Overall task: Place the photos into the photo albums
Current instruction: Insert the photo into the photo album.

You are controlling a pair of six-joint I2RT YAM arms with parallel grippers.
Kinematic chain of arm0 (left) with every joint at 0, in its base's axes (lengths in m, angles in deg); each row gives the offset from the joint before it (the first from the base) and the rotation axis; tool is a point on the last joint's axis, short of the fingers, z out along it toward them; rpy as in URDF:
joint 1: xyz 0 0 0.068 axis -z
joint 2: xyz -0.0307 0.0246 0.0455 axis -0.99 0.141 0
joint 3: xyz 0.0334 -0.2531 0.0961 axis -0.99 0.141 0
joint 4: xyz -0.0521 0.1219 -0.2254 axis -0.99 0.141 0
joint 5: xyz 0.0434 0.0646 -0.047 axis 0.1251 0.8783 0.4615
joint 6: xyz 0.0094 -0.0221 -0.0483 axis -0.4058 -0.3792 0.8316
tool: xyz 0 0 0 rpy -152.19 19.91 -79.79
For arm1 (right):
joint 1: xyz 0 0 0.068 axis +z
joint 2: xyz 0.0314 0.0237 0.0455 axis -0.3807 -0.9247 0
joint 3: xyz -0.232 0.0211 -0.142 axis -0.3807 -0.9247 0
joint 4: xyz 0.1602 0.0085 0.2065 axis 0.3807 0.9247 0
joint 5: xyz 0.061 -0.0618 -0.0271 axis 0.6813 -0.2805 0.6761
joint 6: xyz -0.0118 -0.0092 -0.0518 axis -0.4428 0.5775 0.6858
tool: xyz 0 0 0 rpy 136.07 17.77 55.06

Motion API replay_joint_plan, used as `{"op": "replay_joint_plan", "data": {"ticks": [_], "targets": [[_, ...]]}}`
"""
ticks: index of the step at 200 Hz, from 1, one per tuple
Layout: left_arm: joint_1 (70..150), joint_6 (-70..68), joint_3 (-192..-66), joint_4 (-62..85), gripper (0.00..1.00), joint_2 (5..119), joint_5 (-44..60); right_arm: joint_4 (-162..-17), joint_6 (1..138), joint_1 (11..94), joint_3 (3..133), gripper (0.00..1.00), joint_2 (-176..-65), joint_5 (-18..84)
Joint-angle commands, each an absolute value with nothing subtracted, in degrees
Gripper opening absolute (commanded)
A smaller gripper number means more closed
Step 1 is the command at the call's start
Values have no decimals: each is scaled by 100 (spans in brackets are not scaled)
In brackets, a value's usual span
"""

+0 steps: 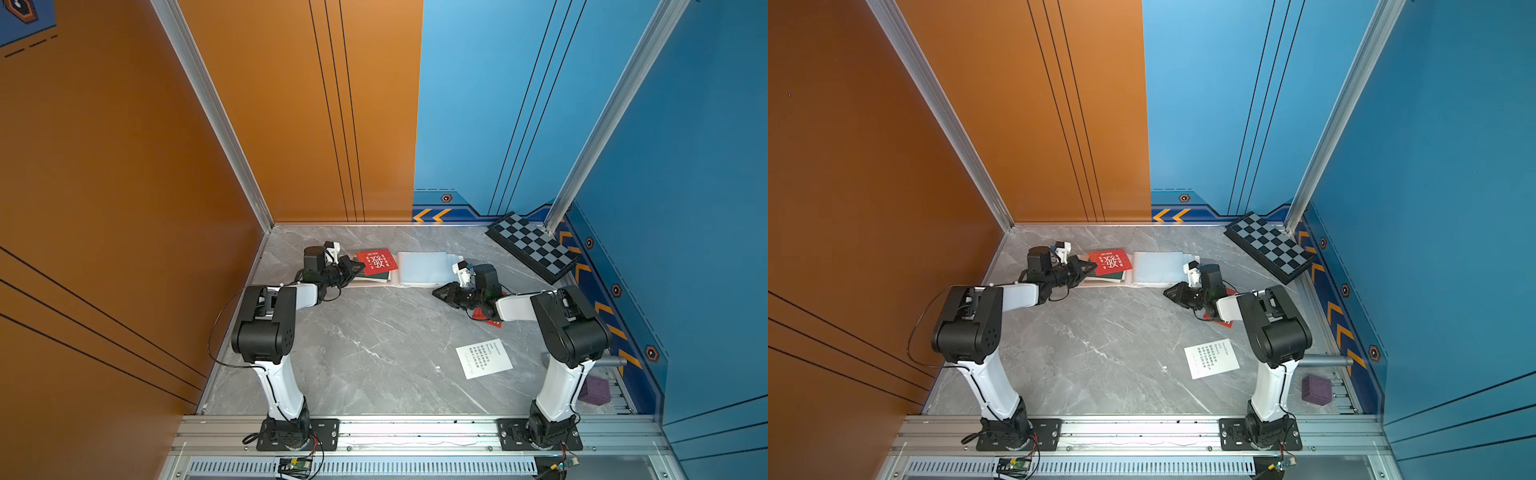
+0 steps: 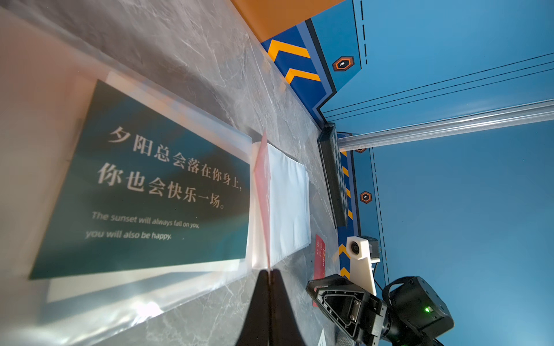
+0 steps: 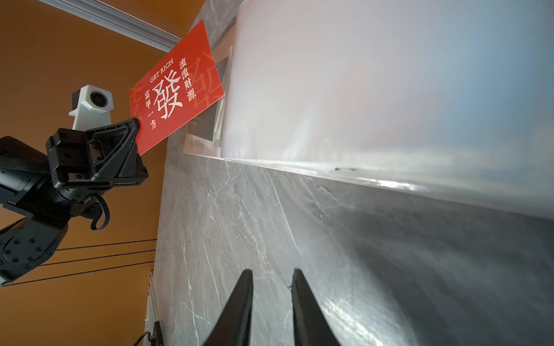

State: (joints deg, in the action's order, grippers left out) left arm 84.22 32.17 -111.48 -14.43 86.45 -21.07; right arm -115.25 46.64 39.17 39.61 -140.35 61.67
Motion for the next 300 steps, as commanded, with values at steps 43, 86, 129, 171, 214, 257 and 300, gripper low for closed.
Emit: {"op": "replay_joint_plan", "data": {"ticks": [43, 86, 129, 171, 214, 257, 300], "targets": [[8409, 3067, -11337, -1497, 0, 8705, -1930, -11405, 4907, 3989, 4067, 26, -14128, 6039], [8435, 3076, -11410, -1497, 0, 8802, -2007, -11311, 4965, 4039, 4113, 26, -14142, 6004], [8444, 3093, -11430, -1497, 0, 8895, -2038, -11265, 4995, 4056, 4137, 26, -14160, 5995], [8479, 3102, -11434, -1497, 0, 8929, -2058, -11254, 5010, 4063, 4146, 26, -14161, 5986], [8506, 3120, -11434, -1497, 0, 8974, -2093, -11254, 5004, 4069, 4155, 26, -14168, 5993], [8506, 3120, -11433, -1495, 0, 8948, -2101, -11248, 5001, 4075, 4164, 26, -14186, 6000], [8506, 3115, -11437, -1492, 0, 8941, -2122, -11248, 5000, 4083, 4168, 26, -14193, 5991]]}}
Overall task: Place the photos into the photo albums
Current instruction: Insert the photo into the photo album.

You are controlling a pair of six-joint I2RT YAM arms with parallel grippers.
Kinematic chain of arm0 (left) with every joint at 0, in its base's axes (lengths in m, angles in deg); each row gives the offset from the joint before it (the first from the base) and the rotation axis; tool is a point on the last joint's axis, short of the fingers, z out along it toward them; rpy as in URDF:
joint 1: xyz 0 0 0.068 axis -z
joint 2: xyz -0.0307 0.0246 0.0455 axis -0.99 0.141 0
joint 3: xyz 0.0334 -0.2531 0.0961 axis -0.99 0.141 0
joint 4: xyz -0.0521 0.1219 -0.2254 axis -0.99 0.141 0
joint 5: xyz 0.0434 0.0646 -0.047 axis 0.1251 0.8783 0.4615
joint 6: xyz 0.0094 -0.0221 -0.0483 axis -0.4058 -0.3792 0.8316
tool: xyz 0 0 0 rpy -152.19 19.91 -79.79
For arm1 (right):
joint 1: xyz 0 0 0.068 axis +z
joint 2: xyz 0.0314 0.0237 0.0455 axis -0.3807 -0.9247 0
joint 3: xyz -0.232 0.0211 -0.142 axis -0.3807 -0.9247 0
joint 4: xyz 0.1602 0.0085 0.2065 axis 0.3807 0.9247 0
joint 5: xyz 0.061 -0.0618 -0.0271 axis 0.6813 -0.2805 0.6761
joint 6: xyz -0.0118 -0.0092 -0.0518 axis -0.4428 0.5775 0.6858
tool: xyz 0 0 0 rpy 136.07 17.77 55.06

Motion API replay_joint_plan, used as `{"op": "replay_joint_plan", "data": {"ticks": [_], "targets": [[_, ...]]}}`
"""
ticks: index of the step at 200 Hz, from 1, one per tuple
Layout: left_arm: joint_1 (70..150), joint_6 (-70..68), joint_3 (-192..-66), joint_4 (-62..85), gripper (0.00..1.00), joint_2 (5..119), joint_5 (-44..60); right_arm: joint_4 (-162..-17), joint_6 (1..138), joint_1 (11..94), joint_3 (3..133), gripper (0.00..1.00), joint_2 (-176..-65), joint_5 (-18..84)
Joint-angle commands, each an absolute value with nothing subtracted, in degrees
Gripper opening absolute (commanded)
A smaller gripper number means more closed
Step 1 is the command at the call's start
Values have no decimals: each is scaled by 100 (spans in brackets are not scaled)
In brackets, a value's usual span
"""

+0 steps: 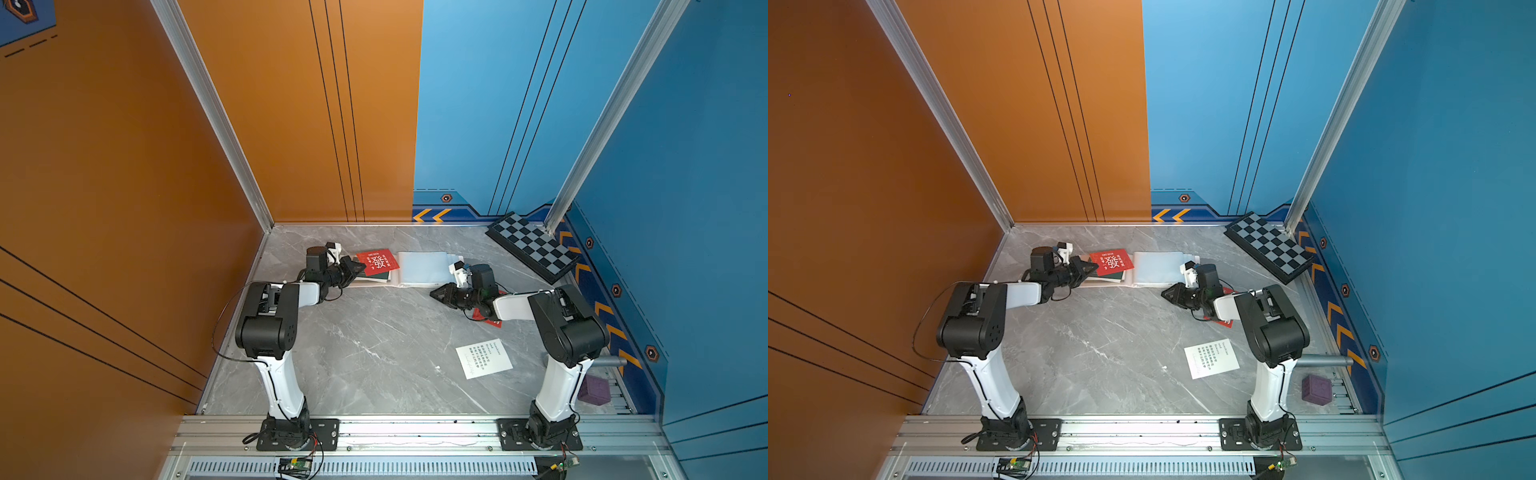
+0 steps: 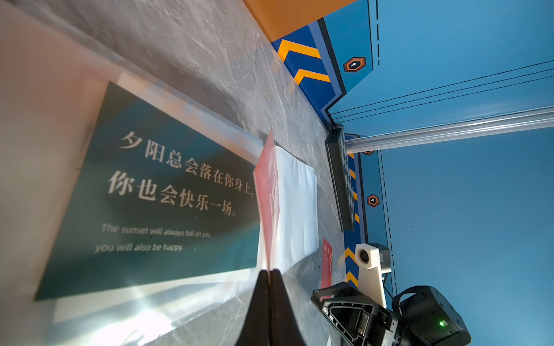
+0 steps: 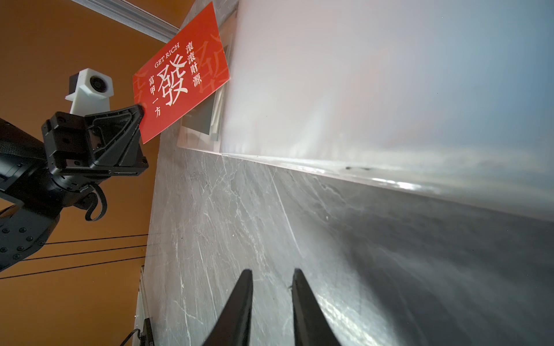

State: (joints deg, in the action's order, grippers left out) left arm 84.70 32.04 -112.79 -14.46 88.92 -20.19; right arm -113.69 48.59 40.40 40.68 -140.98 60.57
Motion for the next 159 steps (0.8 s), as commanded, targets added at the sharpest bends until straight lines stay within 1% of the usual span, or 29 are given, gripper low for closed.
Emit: {"op": "replay_joint_plan", "data": {"ticks": [1, 159], "targets": [[8506, 3113, -11436, -1490, 0, 8940, -2121, -11247, 5005, 4083, 4170, 26, -14190, 5992], [8571, 2901, -11085, -1488, 0, 8775, -2057, -11228, 5013, 4109, 4190, 26, -14217, 5987]]}}
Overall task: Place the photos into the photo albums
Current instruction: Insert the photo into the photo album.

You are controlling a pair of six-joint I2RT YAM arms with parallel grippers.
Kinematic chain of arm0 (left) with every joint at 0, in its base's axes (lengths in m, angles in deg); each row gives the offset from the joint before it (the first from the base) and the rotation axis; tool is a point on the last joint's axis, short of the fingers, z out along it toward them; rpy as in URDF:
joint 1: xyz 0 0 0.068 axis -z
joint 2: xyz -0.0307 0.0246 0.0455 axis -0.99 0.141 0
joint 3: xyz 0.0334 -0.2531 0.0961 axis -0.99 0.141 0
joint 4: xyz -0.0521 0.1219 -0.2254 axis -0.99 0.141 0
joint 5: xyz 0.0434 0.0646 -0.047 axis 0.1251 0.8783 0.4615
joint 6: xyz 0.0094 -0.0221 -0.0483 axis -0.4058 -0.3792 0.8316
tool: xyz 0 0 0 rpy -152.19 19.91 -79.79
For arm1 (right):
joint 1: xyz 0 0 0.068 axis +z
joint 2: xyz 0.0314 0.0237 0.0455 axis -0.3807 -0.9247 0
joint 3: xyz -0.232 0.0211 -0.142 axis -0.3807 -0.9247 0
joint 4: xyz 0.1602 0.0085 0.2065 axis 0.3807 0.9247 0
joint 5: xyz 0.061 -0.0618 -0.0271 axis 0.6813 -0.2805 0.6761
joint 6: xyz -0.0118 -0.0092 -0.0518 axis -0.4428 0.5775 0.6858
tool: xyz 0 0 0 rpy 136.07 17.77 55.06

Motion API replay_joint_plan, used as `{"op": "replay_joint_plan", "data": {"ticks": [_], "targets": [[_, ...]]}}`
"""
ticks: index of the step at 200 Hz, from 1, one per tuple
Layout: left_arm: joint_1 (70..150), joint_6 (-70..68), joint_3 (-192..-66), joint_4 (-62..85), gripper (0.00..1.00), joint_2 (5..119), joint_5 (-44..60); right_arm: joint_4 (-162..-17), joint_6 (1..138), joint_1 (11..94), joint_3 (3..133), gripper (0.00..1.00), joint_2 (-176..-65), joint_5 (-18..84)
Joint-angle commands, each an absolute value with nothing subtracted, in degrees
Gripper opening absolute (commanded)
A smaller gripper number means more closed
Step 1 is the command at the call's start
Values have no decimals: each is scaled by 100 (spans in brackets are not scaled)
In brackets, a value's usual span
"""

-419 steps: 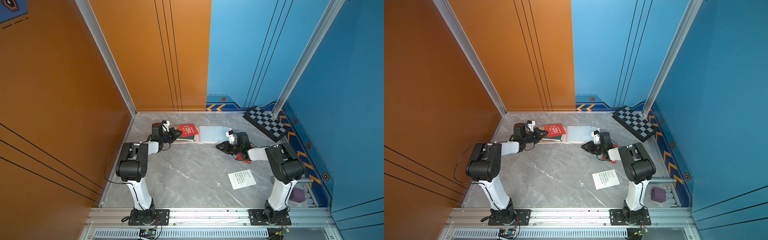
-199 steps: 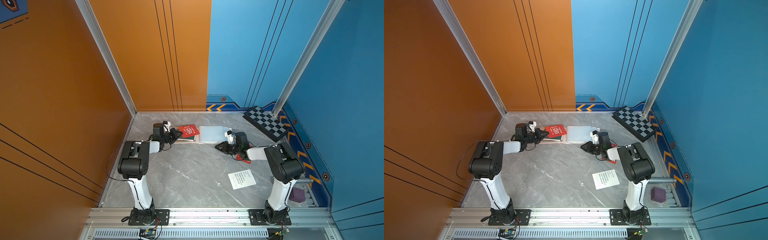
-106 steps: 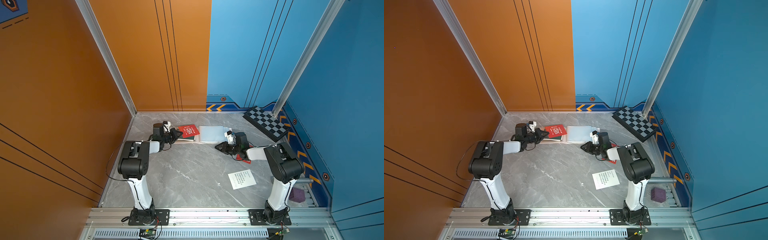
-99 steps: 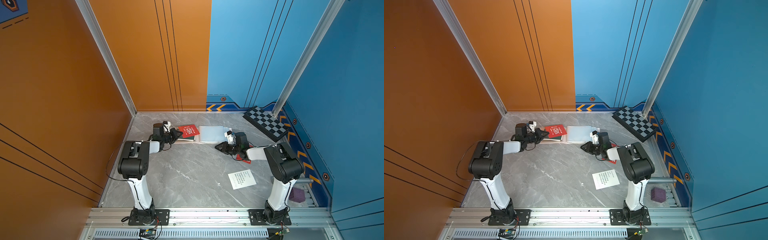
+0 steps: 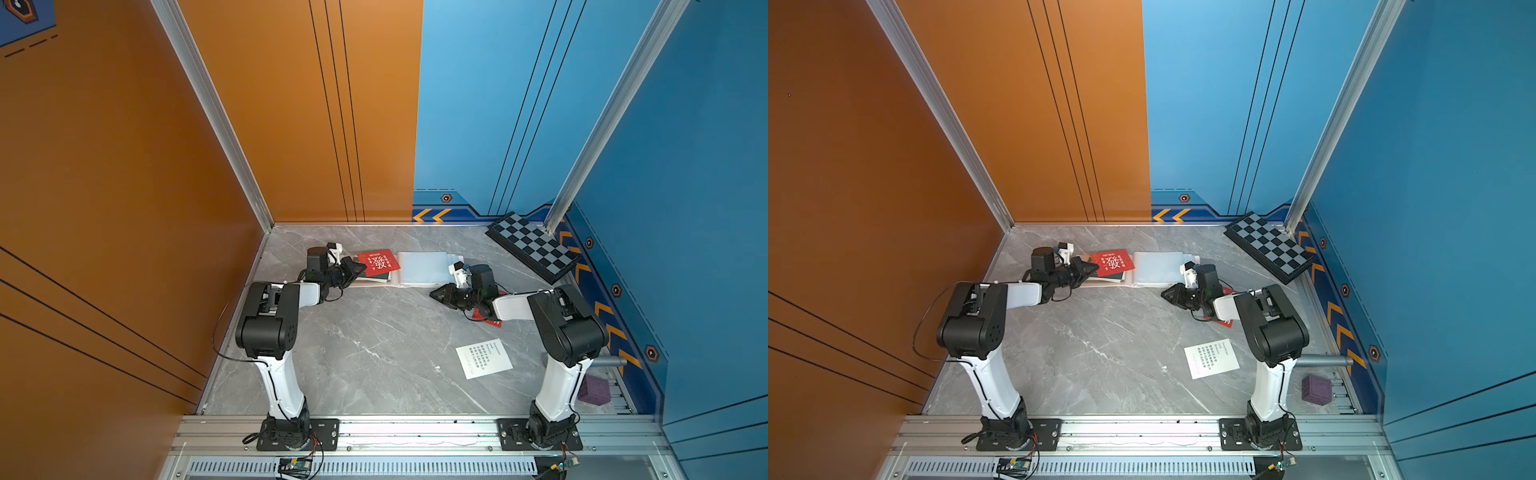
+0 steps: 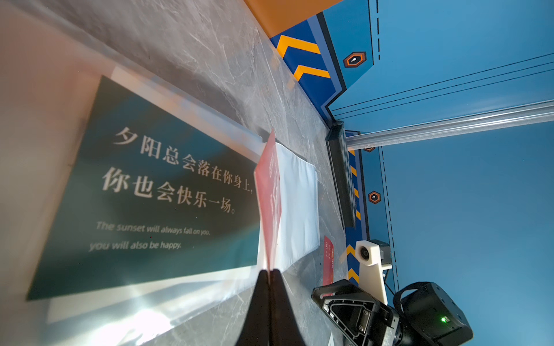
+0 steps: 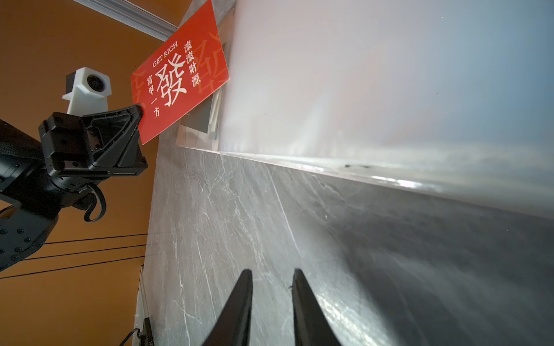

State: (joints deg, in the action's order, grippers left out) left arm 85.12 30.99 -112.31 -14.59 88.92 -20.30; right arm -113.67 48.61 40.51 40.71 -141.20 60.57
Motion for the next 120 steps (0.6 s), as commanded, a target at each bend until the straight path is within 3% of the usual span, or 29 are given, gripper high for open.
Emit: {"op": "replay_joint_plan", "data": {"ticks": [1, 120], "targets": [[8574, 2901, -11079, -1488, 0, 8778, -2057, -11228, 5016, 4109, 4190, 26, -14216, 5990], [8629, 2984, -10981, -1488, 0, 8852, -2204, -11193, 5040, 4118, 4193, 26, -14198, 5976]]}}
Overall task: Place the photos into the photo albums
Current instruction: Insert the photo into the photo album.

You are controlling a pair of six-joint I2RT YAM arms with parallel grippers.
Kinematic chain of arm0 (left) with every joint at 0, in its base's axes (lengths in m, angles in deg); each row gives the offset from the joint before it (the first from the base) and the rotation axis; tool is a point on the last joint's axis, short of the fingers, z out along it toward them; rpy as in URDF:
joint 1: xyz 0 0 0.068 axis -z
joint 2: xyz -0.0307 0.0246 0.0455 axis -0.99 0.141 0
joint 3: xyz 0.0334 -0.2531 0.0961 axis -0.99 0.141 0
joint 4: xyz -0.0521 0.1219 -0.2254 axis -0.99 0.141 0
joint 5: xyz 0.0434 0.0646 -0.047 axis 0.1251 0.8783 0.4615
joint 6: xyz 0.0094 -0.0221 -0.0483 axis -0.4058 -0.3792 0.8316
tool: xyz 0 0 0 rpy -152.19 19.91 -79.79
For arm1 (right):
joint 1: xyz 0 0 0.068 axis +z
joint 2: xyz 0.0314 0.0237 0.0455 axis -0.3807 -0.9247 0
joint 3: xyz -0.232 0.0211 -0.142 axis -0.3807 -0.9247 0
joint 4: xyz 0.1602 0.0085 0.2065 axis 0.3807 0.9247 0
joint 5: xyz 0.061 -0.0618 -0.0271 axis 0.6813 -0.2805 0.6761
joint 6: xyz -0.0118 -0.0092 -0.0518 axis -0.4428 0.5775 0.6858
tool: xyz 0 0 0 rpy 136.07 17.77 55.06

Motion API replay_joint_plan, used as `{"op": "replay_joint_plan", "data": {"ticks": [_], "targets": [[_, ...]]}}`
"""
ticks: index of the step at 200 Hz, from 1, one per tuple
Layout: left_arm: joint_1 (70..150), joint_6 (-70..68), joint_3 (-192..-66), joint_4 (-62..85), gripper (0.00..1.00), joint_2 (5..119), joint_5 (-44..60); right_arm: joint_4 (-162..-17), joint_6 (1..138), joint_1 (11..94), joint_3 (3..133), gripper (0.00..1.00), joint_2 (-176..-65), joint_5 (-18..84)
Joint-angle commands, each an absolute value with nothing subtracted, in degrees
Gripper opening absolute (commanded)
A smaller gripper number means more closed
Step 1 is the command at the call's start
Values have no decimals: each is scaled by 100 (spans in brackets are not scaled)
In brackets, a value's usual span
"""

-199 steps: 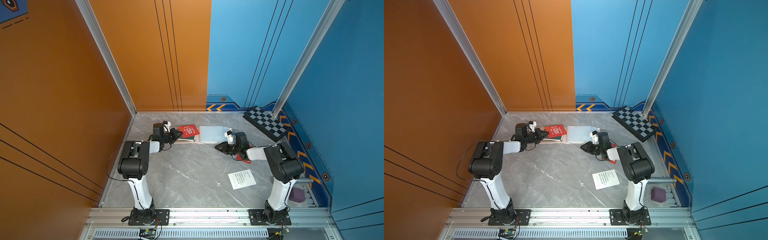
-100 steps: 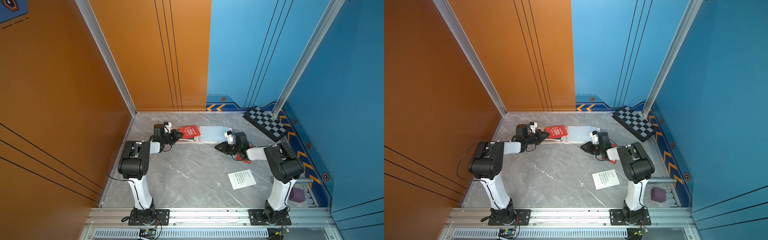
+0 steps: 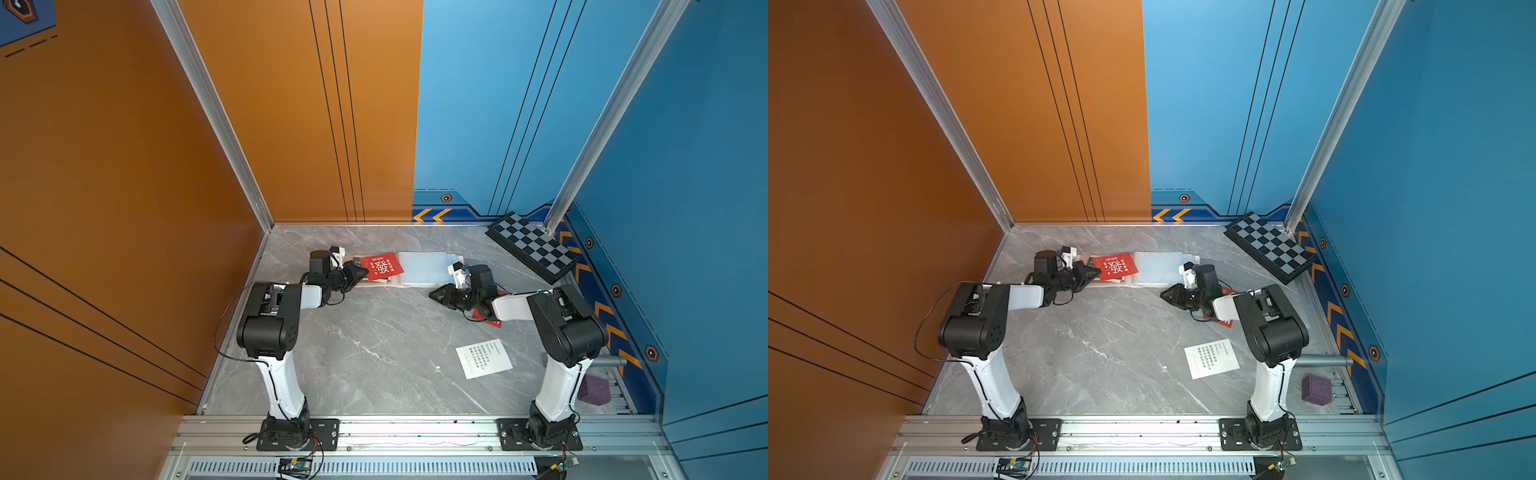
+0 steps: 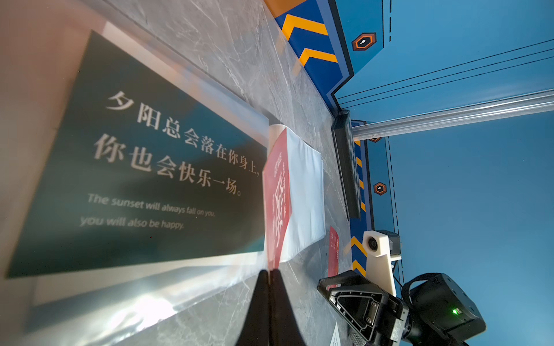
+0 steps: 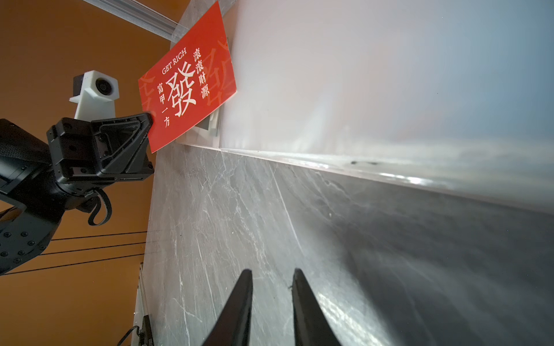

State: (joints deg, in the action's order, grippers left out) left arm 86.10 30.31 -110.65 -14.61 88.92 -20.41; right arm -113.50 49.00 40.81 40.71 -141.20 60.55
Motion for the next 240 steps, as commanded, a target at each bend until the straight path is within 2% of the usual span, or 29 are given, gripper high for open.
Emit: {"op": "replay_joint_plan", "data": {"ticks": [1, 114, 160, 240], "targets": [[8633, 2990, -10983, -1488, 0, 8856, -2210, -11188, 5042, 4118, 4196, 26, -14202, 5976], [8697, 2357, -11434, 76, 0, 8954, -2198, -11157, 5066, 4130, 4203, 26, -14195, 5950], [8785, 1424, -12412, 1829, 0, 9062, -1904, -11145, 5072, 4129, 4208, 26, -14189, 5958], [8890, 1036, -13356, 2897, 0, 9578, -1847, -11097, 5098, 4150, 4225, 26, -14192, 5945]]}}
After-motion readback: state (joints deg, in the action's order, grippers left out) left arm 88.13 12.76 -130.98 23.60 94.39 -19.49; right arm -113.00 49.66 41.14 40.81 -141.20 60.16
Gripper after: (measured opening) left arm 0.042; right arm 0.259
